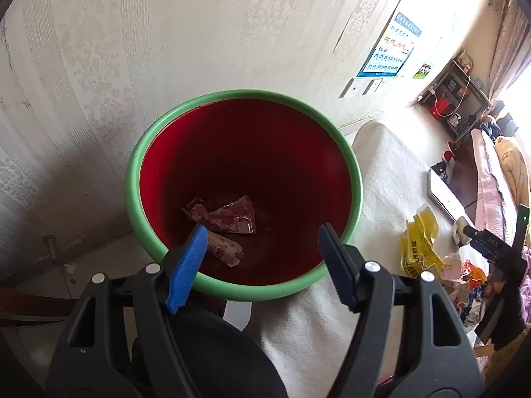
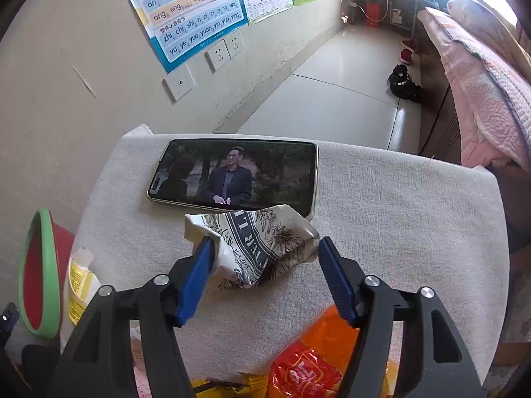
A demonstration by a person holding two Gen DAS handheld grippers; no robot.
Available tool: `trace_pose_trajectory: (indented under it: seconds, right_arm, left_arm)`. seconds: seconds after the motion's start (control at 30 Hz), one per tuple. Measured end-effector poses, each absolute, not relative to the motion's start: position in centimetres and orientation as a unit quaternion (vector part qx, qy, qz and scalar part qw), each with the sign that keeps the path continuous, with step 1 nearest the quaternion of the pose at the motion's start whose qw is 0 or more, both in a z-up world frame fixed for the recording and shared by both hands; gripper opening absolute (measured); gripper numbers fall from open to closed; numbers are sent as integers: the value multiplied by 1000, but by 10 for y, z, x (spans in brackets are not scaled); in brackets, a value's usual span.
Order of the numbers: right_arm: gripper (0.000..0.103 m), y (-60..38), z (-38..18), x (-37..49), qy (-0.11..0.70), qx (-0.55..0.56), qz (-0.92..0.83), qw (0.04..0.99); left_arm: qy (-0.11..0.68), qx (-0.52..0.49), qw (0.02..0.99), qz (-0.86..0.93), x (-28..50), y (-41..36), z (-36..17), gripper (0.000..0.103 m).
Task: Collect trash
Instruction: 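Lower the left tool to the yellow wrapper and close on it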
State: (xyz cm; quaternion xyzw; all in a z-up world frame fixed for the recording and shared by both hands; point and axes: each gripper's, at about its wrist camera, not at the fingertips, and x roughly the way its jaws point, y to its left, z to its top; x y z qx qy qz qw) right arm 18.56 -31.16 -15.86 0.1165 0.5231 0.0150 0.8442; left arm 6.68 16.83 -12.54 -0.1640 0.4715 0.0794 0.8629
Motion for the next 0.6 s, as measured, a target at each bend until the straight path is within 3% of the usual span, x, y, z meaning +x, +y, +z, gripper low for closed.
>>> trace_pose_trajectory:
  seconds: [0.2,0.6]
  right_arm:
    - [58,-313,-120,127,476,158,47,864]
    - [59,-308,-79,20,424,180,41,887]
  left_arm:
    - [471,-155,868,33,71,132,-119,66]
    - [549,-201,806,-92,136,-8,-163,66]
